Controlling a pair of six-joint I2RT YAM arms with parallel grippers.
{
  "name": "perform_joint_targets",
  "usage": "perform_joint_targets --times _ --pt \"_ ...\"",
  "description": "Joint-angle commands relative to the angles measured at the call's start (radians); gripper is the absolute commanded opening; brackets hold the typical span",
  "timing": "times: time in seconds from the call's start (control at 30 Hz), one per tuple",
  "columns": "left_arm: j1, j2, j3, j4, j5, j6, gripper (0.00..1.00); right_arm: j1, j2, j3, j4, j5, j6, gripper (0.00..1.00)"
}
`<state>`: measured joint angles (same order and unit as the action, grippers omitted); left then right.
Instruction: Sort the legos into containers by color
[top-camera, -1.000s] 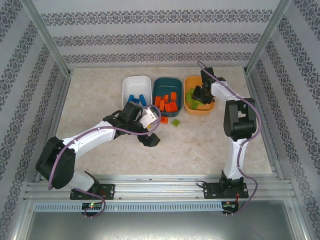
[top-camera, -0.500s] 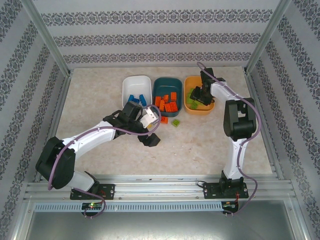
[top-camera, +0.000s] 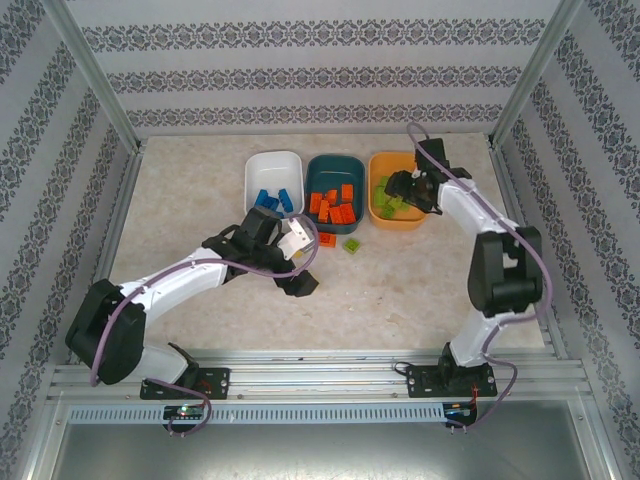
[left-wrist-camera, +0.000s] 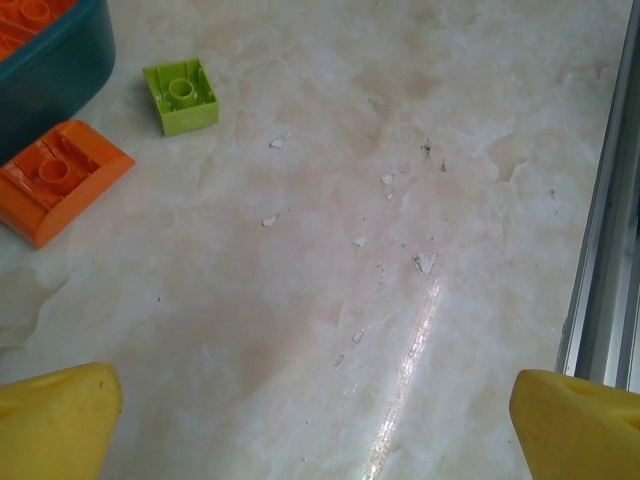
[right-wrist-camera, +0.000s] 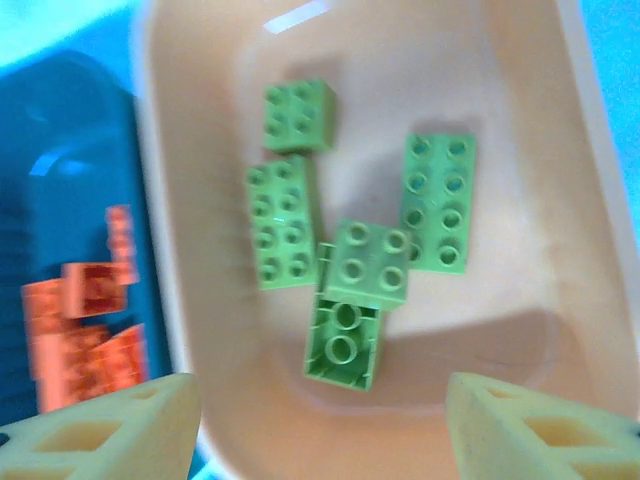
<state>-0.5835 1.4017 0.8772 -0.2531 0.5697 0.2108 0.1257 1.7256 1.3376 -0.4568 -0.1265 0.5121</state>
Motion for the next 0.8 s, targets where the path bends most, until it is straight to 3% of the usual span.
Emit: perform_joint_targets --times 0.0,0.2,0.4,0.47,0.53,0.77 --pt "-0.016 -0.038 -0.015 0.061 -0.005 0.041 1.00 0.039 -0.092 -0.060 0.076 -0.062 -0.083 0.66" --pt "-0.016 -0.065 -0.033 0.080 -0.028 0.050 1.00 0.119 -0.201 -0.159 0.119 -0.142 -0.303 0.67" --pt "-0.016 -0.096 -0.047 0.093 -0.062 0.080 1.00 0.143 -0.315 -0.320 0.282 -0.238 -0.350 0.68" --pt "-0.016 -0.109 -0.059 0.105 -0.078 0.091 1.00 0.173 -0.358 -0.386 0.354 -0.242 -0.388 0.76" --pt "-0.016 -0.118 -0.070 0.118 -0.088 0.098 1.00 0.208 -0.389 -0.440 0.402 -0.219 -0.425 0.96" --pt "-0.016 -0.120 -0.077 0.122 -0.106 0.119 1.00 0.318 -0.365 -0.526 0.428 -0.169 -0.596 0.98"
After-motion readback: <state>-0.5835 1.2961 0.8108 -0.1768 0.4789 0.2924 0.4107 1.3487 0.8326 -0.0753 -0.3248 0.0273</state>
